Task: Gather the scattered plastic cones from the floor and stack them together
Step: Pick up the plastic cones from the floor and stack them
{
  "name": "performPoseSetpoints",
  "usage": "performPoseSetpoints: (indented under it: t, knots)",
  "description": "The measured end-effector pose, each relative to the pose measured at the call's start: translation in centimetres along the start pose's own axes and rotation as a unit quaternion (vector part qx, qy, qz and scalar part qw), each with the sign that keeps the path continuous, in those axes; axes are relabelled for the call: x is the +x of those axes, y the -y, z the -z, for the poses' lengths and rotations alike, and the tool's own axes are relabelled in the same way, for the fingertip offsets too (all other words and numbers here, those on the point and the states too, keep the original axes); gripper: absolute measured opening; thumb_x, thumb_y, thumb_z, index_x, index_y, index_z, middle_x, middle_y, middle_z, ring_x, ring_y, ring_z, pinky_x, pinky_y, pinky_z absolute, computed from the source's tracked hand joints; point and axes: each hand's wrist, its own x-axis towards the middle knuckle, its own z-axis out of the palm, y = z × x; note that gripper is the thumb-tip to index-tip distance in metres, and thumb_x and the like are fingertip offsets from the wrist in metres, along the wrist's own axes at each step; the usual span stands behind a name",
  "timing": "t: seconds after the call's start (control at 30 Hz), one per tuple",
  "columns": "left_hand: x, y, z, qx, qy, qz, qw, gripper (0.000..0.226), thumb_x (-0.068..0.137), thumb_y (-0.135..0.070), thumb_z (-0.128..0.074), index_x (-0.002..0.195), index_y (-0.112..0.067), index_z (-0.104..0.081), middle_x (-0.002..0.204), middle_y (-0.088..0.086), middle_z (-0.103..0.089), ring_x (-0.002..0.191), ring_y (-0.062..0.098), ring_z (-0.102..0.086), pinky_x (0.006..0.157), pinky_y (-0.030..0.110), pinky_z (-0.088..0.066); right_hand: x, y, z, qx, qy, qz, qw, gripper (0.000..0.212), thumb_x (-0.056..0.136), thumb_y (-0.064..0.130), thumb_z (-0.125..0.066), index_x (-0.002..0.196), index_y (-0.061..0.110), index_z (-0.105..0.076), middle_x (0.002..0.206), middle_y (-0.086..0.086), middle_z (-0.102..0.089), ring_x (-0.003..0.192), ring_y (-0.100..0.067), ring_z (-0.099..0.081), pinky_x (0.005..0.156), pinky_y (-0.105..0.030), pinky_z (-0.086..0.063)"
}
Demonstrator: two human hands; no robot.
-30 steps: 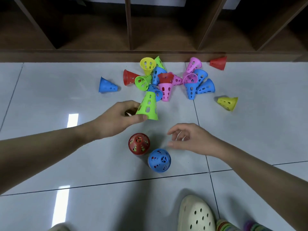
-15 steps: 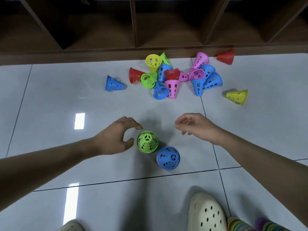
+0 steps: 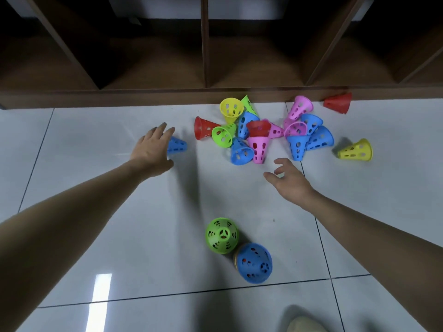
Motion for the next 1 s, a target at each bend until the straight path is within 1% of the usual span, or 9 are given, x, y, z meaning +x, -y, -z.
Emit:
performPoseSetpoints:
  t: [0.13,0.27,0.43,0.5,0.6,0.67,0.77,0.9,1.0]
  knots:
    - [1.3,0.5,-0.6,0.096,0.020,-0.013,0.995,0.088,0.081,-0.032,-0.071,0.155,-0.022,-0.024,0.143,0.008,-0.048,0.131,0.030,-0.041,0.109,0.039,-0.035,2.1,0.5,-0.6,0.010,0.007,-0.027,1.000,0.062,0.096,0.049,-0.056,0.146,0.016,-0.038,0.137,-0.004,-0.054,0.109,-0.019,-0.054,0.087,-0.026,-0.038]
    - [1.1,0.8,-1.0,0.142,0.092,0.009,0.986,0.057,0.082,-0.053,-0.065,0.130,-0.025,-0.054,0.111,0.001,-0.060,0.109,0.025,-0.049,0.089,0.033,-0.038,4.2,0.9,-0.8,0.030,-0.003,-0.044,0.999,0.063,0.098,0.049,-0.054,0.146,0.013,-0.038,0.133,-0.005,-0.057,0.106,-0.019,-0.052,0.086,-0.026,-0.037]
    - [-0.5,0.6,-0.8,0.007,0.067,-0.015,0.998,0.048,0.080,-0.057,-0.068,0.116,-0.027,-0.061,0.103,-0.003,-0.064,0.095,0.021,-0.046,0.080,0.034,-0.036,6.4,1.9,-1.8,0.077,-0.041,-0.057,0.995,0.045,0.096,0.043,-0.059,0.125,0.009,-0.052,0.108,-0.005,-0.059,0.090,-0.020,-0.054,0.070,-0.027,-0.040]
    - [-1.1,0.1,0.0,-0.061,0.049,-0.026,0.997,0.051,0.076,-0.060,-0.071,0.113,-0.026,-0.063,0.101,-0.003,-0.067,0.093,0.022,-0.048,0.076,0.033,-0.039,7.0,2.3,-2.4,0.098,-0.059,-0.058,0.992,0.039,0.096,0.045,-0.059,0.114,0.011,-0.052,0.104,-0.006,-0.062,0.086,-0.020,-0.055,0.069,-0.028,-0.040]
    - [-2.3,-1.0,1.4,-0.145,0.047,-0.038,0.988,0.050,0.078,-0.060,-0.074,0.112,-0.026,-0.061,0.100,-0.006,-0.065,0.090,0.021,-0.051,0.072,0.030,-0.039,8.0,2.6,-3.0,0.125,-0.079,-0.059,0.987,0.042,0.094,0.048,-0.060,0.112,0.011,-0.053,0.102,-0.005,-0.064,0.085,-0.020,-0.057,0.070,-0.029,-0.041]
    - [-3.5,-2.3,2.6,-0.249,0.046,-0.034,0.967,0.046,0.079,-0.056,-0.075,0.113,-0.030,-0.060,0.102,-0.007,-0.064,0.088,0.015,-0.055,0.070,0.026,-0.043,8.6,2.8,-3.2,0.138,-0.079,-0.064,0.985,0.044,0.093,0.049,-0.062,0.117,0.013,-0.053,0.105,-0.003,-0.062,0.089,-0.020,-0.057,0.075,-0.029,-0.042]
    - [-6.4,-5.4,4.5,-0.415,0.049,-0.032,0.908,0.040,0.080,-0.047,-0.078,0.111,-0.030,-0.060,0.103,-0.009,-0.067,0.089,0.014,-0.062,0.076,0.027,-0.052,9.2,3.6,-3.1,0.192,-0.071,-0.086,0.975,0.044,0.092,0.040,-0.067,0.123,0.015,-0.048,0.104,0.000,-0.056,0.090,-0.018,-0.054,0.076,-0.027,-0.042]
    - [-11.9,-8.7,6.1,-0.415,0.037,-0.154,0.896,0.036,0.084,-0.043,-0.079,0.110,-0.028,-0.059,0.100,-0.007,-0.066,0.092,0.018,-0.061,0.081,0.027,-0.049,9.8,4.1,-3.3,0.233,-0.033,-0.117,0.965,0.022,0.082,0.029,-0.079,0.086,0.013,-0.063,0.073,-0.003,-0.059,0.063,-0.017,-0.051,0.056,-0.027,-0.040]
    - [-14.5,-9.1,5.7,-0.371,0.065,-0.239,0.895,0.043,0.084,-0.043,-0.078,0.118,-0.026,-0.057,0.109,-0.014,-0.063,0.099,0.013,-0.061,0.085,0.027,-0.050,9.6,4.0,-3.7,0.232,-0.030,-0.134,0.963,0.024,0.078,0.024,-0.080,0.070,0.016,-0.059,0.063,-0.004,-0.052,0.052,-0.015,-0.042,0.048,-0.026,-0.035]
